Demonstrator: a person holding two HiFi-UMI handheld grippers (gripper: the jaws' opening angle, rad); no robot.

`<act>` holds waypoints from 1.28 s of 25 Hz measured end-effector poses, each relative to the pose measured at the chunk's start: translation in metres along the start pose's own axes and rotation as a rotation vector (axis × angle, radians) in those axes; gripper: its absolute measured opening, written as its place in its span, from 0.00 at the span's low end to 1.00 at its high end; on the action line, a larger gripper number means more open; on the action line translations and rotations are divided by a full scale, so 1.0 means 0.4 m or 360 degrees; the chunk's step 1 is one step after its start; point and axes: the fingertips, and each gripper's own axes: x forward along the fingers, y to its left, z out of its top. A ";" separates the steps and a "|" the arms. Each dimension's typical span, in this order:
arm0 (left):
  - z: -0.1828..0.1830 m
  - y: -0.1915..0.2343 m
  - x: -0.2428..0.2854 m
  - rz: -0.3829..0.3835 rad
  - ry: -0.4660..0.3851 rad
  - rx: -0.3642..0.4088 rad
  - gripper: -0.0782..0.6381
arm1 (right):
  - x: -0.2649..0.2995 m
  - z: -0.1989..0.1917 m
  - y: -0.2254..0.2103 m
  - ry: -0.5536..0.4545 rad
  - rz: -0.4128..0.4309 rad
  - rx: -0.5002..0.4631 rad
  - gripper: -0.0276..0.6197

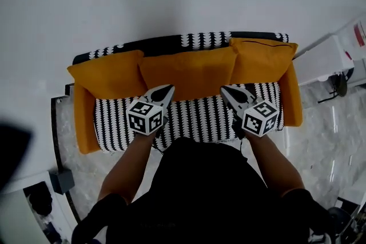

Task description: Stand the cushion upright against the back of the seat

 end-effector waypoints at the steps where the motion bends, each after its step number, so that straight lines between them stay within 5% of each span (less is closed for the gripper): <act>1: -0.011 -0.045 -0.002 -0.0017 0.0008 0.0009 0.13 | -0.023 -0.002 0.016 -0.0014 0.0010 -0.0022 0.10; 8: -0.077 -0.332 -0.011 -0.0088 -0.0092 -0.0063 0.13 | -0.244 -0.050 0.033 -0.0157 0.0028 -0.0006 0.10; 19: -0.209 -0.669 -0.127 0.0062 -0.0239 -0.0087 0.13 | -0.614 -0.180 0.113 -0.0314 0.0286 0.0052 0.10; 26: -0.270 -0.798 -0.233 0.0163 -0.0291 -0.0084 0.13 | -0.726 -0.250 0.171 -0.0234 0.0313 0.0015 0.10; 32: -0.217 -0.845 -0.322 0.0187 -0.0349 -0.0035 0.13 | -0.776 -0.238 0.251 -0.0206 0.0325 -0.0051 0.10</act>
